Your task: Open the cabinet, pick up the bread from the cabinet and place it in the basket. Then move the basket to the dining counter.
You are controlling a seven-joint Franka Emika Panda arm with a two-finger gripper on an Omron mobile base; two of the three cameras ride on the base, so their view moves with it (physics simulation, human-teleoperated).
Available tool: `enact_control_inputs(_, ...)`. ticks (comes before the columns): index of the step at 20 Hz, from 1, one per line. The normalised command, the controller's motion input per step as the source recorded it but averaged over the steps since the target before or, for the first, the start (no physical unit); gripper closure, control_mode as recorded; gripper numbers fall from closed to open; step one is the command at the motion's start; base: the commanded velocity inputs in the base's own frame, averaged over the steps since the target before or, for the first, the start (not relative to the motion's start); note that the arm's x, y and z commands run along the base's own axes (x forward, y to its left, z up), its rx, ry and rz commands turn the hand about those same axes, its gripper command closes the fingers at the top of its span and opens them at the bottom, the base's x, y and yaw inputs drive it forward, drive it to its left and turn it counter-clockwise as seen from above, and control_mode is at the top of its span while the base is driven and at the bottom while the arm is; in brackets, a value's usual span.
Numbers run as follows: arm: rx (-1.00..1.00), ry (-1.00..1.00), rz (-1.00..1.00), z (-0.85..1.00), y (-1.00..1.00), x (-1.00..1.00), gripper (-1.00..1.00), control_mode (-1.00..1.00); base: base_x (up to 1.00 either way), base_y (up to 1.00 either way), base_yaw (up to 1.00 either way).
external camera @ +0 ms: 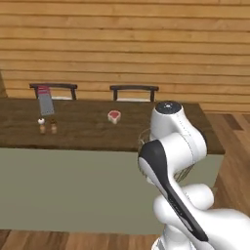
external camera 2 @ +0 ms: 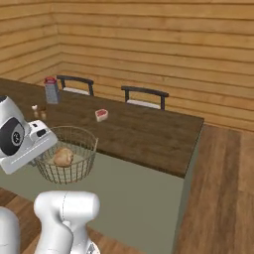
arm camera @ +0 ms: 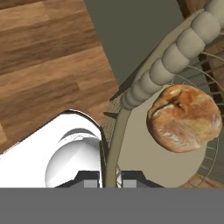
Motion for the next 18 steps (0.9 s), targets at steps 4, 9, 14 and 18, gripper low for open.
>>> enact_control_inputs(4, 0.00, 0.00, 0.00, 0.00, 0.00, 0.00, 1.00, 1.00, 0.90, 0.20, -0.26)
enact_control_inputs(9, 0.00, 0.00, 0.00, 0.00, 0.00, 0.00, 1.00, 1.00, 0.54, 0.00, -0.25)
enact_control_inputs(14, 0.00, 0.00, 0.00, 0.00, 0.00, 0.00, 1.00, 1.00, 0.47, 0.07, -0.21)
enact_control_inputs(18, 0.00, 0.00, 0.00, 0.00, 0.00, 0.00, 1.00, 1.00, 0.16, 0.00, -0.12)
